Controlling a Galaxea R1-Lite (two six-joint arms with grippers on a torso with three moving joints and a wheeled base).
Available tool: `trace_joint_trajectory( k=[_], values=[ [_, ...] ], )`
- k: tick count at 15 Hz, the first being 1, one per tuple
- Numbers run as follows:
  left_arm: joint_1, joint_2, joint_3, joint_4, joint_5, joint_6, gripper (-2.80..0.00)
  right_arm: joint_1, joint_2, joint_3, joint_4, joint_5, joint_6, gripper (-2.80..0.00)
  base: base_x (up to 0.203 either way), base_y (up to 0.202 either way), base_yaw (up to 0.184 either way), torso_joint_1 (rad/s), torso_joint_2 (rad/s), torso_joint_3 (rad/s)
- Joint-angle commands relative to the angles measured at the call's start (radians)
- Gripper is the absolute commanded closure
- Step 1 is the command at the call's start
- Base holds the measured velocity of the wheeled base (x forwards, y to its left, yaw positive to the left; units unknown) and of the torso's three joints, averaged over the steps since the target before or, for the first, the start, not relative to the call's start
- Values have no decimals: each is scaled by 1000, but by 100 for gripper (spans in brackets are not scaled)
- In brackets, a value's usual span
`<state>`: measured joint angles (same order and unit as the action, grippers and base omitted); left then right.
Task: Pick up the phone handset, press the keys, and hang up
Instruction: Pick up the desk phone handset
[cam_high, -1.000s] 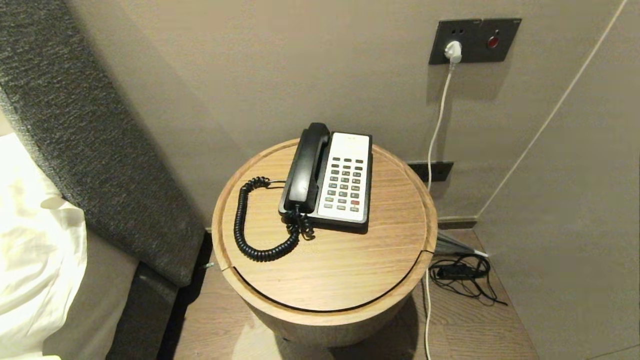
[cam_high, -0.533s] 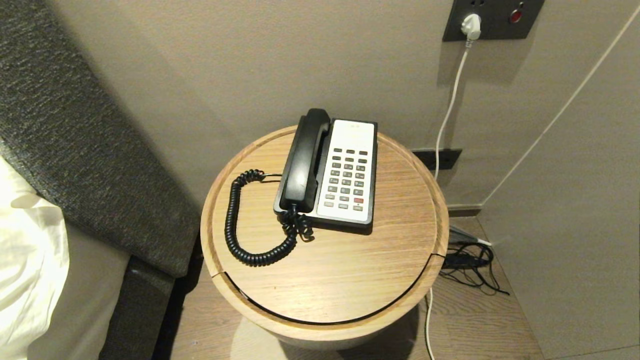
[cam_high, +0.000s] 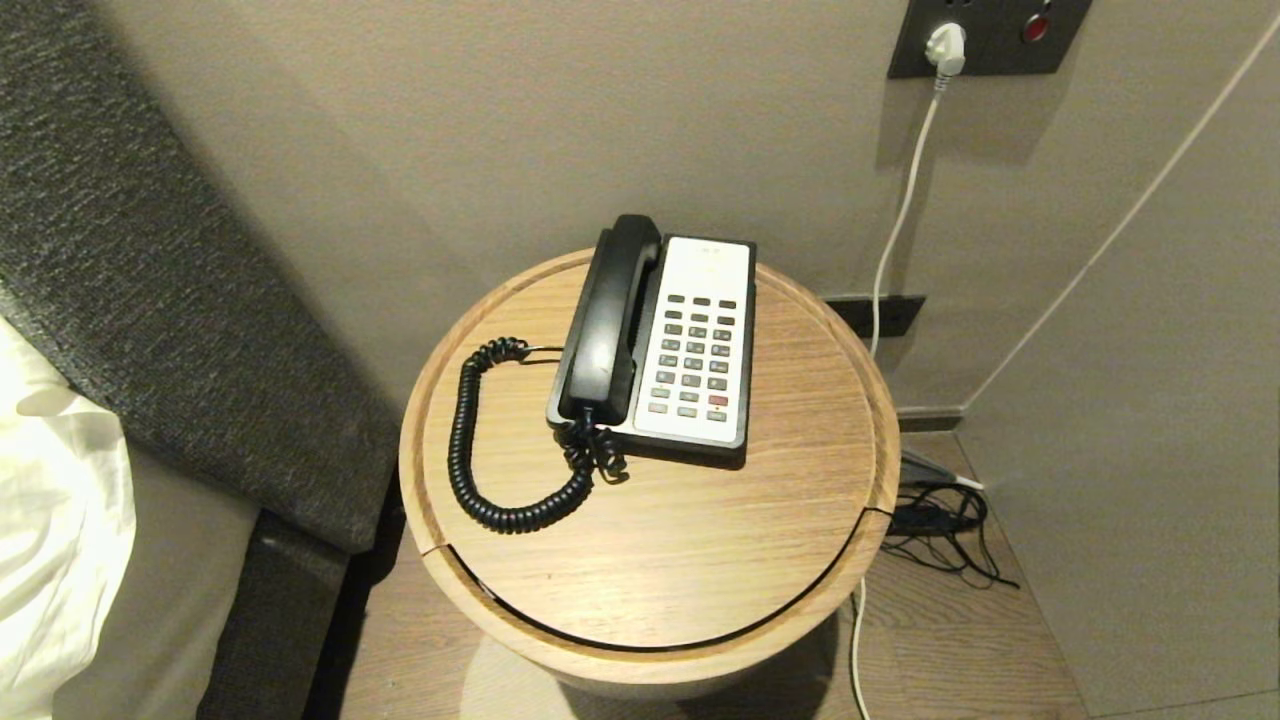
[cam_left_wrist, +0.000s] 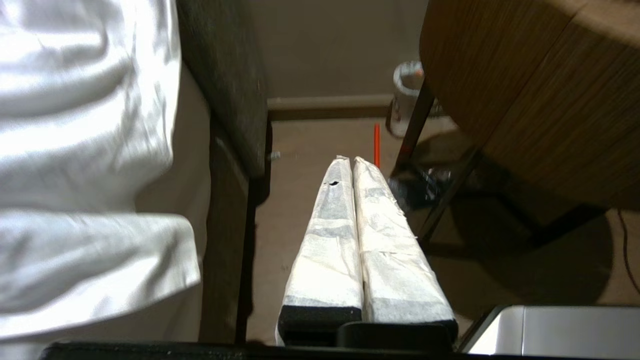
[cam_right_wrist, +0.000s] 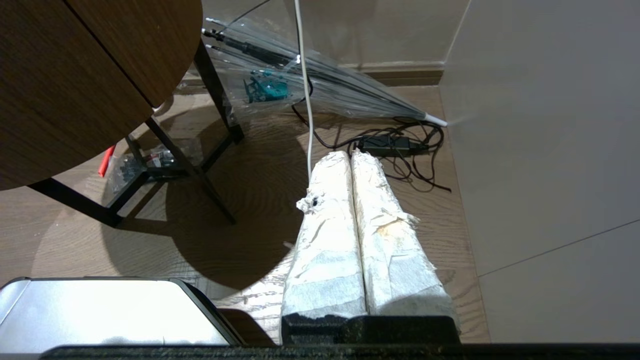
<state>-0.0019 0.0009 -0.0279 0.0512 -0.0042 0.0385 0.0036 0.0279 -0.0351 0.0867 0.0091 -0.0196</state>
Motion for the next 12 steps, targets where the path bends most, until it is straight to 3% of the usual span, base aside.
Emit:
trace_joint_trajectory(
  k=[1, 3, 6, 7, 10, 12],
  values=[
    [0, 33, -120, 23, -18, 7, 0, 1, 0, 0, 1, 0, 0, 0, 0, 0, 0, 0, 0, 0],
    [0, 175, -413, 109, -73, 9, 0, 1, 0, 0, 1, 0, 0, 0, 0, 0, 0, 0, 0, 0],
    [-1, 553, -1045, 351, -184, 1, 0, 0, 1, 0, 1, 0, 0, 0, 0, 0, 0, 0, 0, 0],
    [-3, 710, -1207, 428, -221, 3, 0, 0, 1, 0, 1, 1, 0, 0, 0, 0, 0, 0, 0, 0],
    [-55, 1120, -1536, 607, -286, 14, 0, 1, 0, 0, 1, 0, 0, 0, 0, 0, 0, 0, 0, 0],
    [-173, 1313, -1672, 685, -286, 15, 0, 1, 0, 0, 1, 0, 0, 0, 0, 0, 0, 0, 0, 0]
  ],
)
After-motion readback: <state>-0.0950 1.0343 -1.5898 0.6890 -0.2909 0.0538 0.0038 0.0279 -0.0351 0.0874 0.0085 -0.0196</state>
